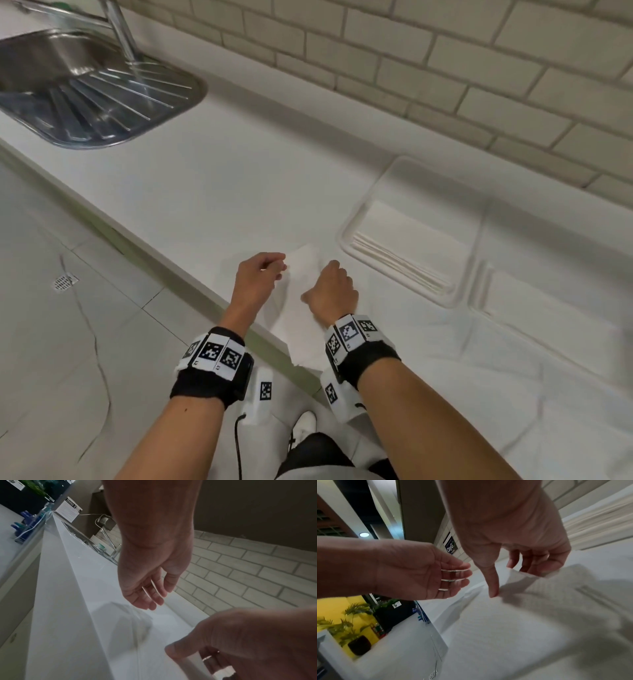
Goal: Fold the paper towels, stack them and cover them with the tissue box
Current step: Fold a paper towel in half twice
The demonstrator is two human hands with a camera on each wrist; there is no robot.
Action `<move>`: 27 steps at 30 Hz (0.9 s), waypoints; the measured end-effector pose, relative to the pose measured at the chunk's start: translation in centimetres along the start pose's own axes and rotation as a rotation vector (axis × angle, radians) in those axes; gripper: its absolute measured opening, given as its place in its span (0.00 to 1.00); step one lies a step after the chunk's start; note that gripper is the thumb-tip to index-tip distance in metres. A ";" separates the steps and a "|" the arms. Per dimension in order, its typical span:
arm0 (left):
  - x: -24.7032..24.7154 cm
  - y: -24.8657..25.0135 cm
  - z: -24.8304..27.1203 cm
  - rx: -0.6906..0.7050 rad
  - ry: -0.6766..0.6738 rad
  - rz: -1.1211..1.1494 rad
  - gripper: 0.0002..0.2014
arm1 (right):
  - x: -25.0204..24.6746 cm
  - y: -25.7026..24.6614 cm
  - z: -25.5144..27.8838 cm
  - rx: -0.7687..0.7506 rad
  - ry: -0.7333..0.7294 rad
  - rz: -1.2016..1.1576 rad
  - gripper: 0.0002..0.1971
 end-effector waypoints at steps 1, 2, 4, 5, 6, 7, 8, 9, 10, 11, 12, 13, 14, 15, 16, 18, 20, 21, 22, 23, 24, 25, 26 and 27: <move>0.0 -0.2 -0.2 0.002 0.025 0.003 0.11 | 0.0 0.1 -0.2 0.018 -0.022 -0.061 0.25; -0.2 -0.4 -0.3 0.004 0.062 0.002 0.13 | 0.0 0.2 -0.3 0.031 -0.051 -0.142 0.26; -0.6 -0.6 -0.4 0.011 0.168 0.026 0.21 | -0.7 0.5 -0.4 0.032 -0.120 -0.367 0.25; -0.7 -0.7 -0.3 0.004 0.215 0.058 0.27 | -1.2 0.6 -0.3 0.016 -0.153 -0.500 0.22; -0.8 -0.8 -0.4 -0.025 0.236 0.087 0.34 | -1.9 0.6 -0.1 -0.009 -0.191 -0.640 0.17; -0.8 -1.0 -0.5 -0.082 0.223 0.118 0.40 | -2.6 0.5 0.3 -0.034 -0.251 -0.778 0.13; -0.5 -1.3 -0.6 -0.163 0.165 0.163 0.46 | -3.1 0.3 0.7 -0.061 -0.322 -0.907 0.12; 0.1 -1.5 -0.6 -0.256 0.054 0.227 0.48 | -3.6 0.2 1.0 -0.083 -0.390 -1.007 0.13; 1.1 -1.6 -0.4 -0.333 -0.091 0.318 0.45 | -4.0 0.3 1.1 -0.096 -0.440 -1.077 0.14; 1.9 -1.3 0.0 -0.375 -0.204 0.396 0.37 | -4.3 0.6 1.0 -0.104 -0.473 -1.115 0.15; 2.6 -0.9 0.3 -0.391 -0.276 0.463 0.29 | -4.3 1.1 0.7 -0.094 -0.475 -1.120 0.13; 3.0 -0.5 0.5 -0.386 -0.296 0.489 0.24 | -4.3 1.9 0.3 -0.068 -0.433 -1.078 0.11; 3.0 -0.3 0.5 -0.363 -0.272 0.491 0.21 | -4.5 3.1 -0.3 -0.031 -0.335 -0.968 0.11; 2.8 -0.1 0.3 -0.331 -0.222 0.466 0.19 | -4.5 4.6 -1.1 0.014 -0.203 -0.805 0.14; 2.5 0.1 0.0 -0.298 -0.164 0.430 0.18 | -4.5 6.2 -2.0 0.055 -0.073 -0.618 0.17; 1.9 0.4 -0.3 -0.252 -0.103 0.361 0.14 | -4.1 8.2 -2.5 0.098 0.039 -0.290 0.24; 1.6 0.5 -0.4 -0.239 -0.083 0.316 0.12 | -3.0 8.6 -2.6 0.084 0.008 -0.125 0.35; 1.6 0.6 -0.3 -0.241 -0.080 0.302 0.12 | -2.7 8.4 -2.4 0.074 0.005 -0.067 0.37; 1.6 0.6 -0.2 -0.242 -0.077 0.297 0.12 | -2.4 8.1 -2.4 0.068 0.016 -0.034 0.37; 1.7 0.7 -0.2 -0.240 -0.079 0.293 0.12 | -2.2 7.7 -2.5 0.068 0.018 -0.018 0.36; 1.8 0.8 -0.2 -0.235 -0.077 0.284 0.13 | -2.1 7.4 -2.5 0.065 0.011 -0.024 0.33; 1.9 1.0 -0.1 -0.227 -0.076 0.268 0.13 | -2.0 7.2 -2.6 0.058 0.002 -0.051 0.28; 1.9 1.2 0.0 -0.215 -0.078 0.254 0.12 | -1.9 7.1 -2.8 0.047 0.009 -0.097 0.21; 1.9 1.4 0.0 -0.204 -0.083 0.247 0.10 | -2.0 7.1 -2.8 0.042 0.011 -0.158 0.14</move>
Point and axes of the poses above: each hand's wrist, its own z-axis away from the middle knuckle, its own x-axis out of the palm, y = z × x, the point moved 5 cm from there along -z, towards the middle knuckle, and after that the axes turned 9 degrees about z, right-handed, at the moved point
